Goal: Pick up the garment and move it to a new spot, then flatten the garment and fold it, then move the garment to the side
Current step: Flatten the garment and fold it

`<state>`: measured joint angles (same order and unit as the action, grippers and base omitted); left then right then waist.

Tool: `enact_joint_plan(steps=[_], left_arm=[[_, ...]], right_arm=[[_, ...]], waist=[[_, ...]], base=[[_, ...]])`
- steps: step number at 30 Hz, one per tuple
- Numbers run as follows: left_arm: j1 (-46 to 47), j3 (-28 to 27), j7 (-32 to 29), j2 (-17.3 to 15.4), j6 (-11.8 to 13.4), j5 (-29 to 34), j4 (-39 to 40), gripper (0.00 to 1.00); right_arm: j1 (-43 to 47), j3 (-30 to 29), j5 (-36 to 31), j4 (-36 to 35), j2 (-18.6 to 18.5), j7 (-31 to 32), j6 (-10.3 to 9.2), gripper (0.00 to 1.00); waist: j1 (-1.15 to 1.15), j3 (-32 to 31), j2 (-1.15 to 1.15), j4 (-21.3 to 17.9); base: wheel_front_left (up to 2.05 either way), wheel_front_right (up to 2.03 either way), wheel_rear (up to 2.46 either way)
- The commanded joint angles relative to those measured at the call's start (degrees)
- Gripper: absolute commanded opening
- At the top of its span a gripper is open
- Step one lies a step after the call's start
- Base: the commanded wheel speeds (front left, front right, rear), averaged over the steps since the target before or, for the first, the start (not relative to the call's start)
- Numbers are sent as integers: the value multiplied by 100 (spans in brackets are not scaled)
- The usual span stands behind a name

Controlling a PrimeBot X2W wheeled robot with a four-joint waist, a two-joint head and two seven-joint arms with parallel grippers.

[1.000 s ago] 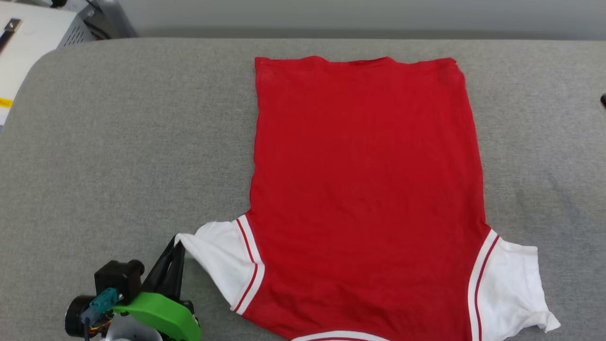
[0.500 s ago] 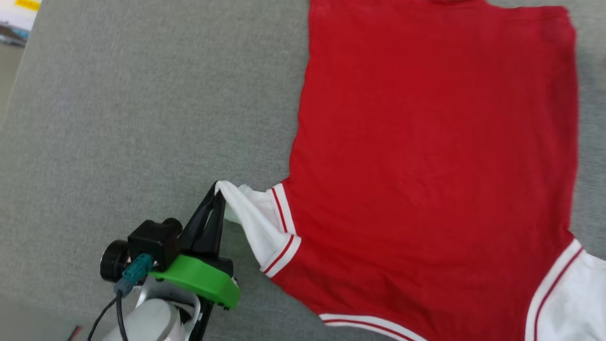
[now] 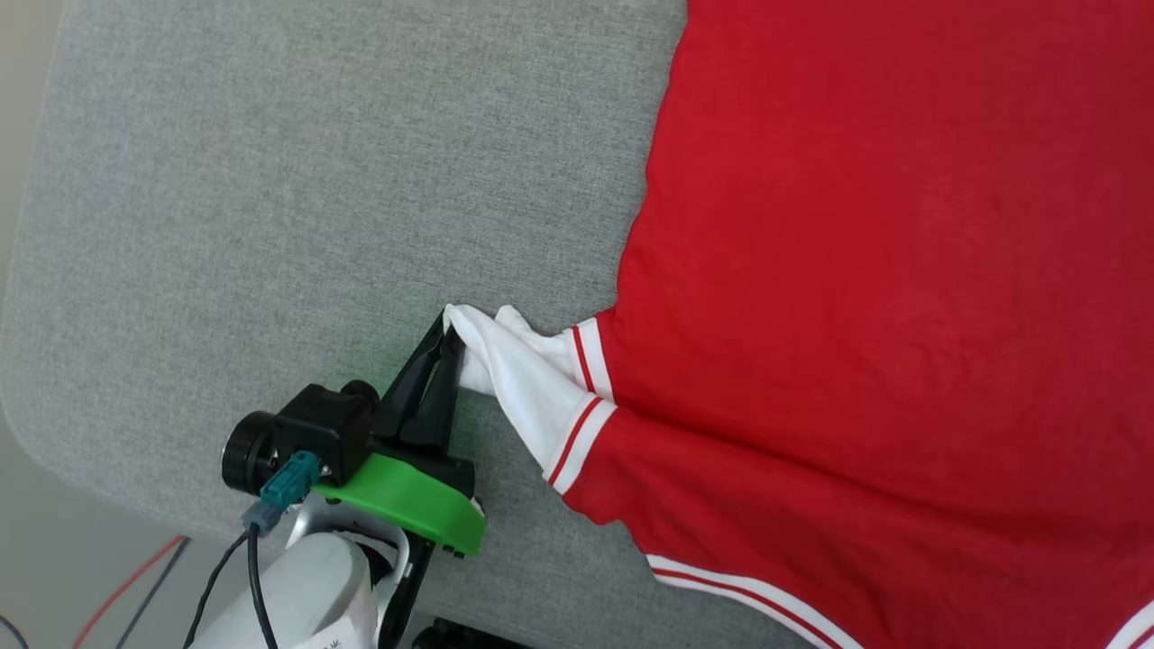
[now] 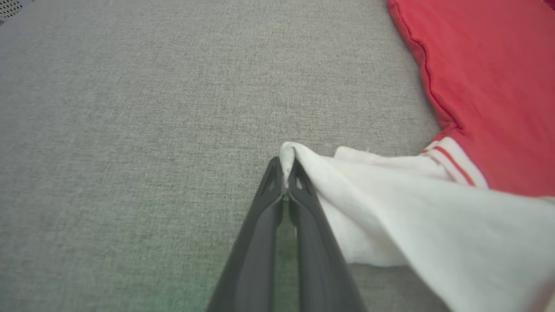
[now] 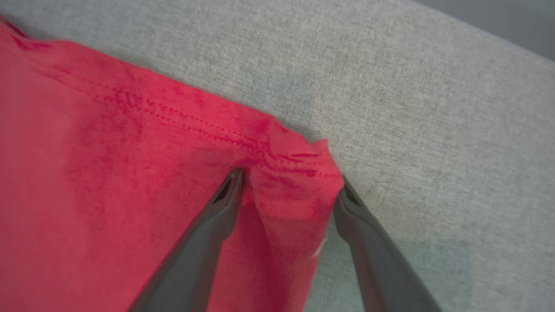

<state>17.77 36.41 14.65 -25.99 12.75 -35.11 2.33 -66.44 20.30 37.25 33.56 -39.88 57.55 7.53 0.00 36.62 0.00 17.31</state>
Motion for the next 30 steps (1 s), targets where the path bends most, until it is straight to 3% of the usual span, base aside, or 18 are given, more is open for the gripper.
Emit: enact_joint_plan(steps=[1, 2, 3, 4, 14, 23, 30], left_arm=[[101, -57, 33, 57, -50, 42, -40, 0], [87, -70, 33, 77, -77, 37, -62, 0], [64, -96, 33, 99, -106, 21, -91, 0], [49, -122, 34, 110, -120, 24, -113, 0], [-358, -378, 34, 67, -178, 94, -369, 0], [-968, -509, 8, -124, -94, -148, -351, 0], [-1456, -706, -35, -378, 146, -287, -153, 0]], right_arm=[[443, 141, 83, 149, 100, 100, -4, 100], [498, 162, 108, 138, 73, 129, -4, 100], [547, 240, 96, 75, 15, 147, -4, 27], [562, 270, 108, 23, -30, 131, -4, 0], [448, 278, 462, -439, -140, -870, -4, 0], [1674, 850, 1243, -1645, -1217, -1574, -4, 0], [3321, 689, 1783, -2290, -1798, -2195, -4, 0]], waist=[[0, 88, 0, 83], [0, 70, 0, 64], [0, 39, 0, 34], [0, 16, 0, 13], [0, -862, 0, -393], [0, -1818, 0, -909], [0, -2215, 0, -1480]], base=[[0, 0, 0], [0, 0, 0], [0, 0, 0], [0, 0, 0], [0, 0, 0], [0, 0, 0], [0, 0, 0]])
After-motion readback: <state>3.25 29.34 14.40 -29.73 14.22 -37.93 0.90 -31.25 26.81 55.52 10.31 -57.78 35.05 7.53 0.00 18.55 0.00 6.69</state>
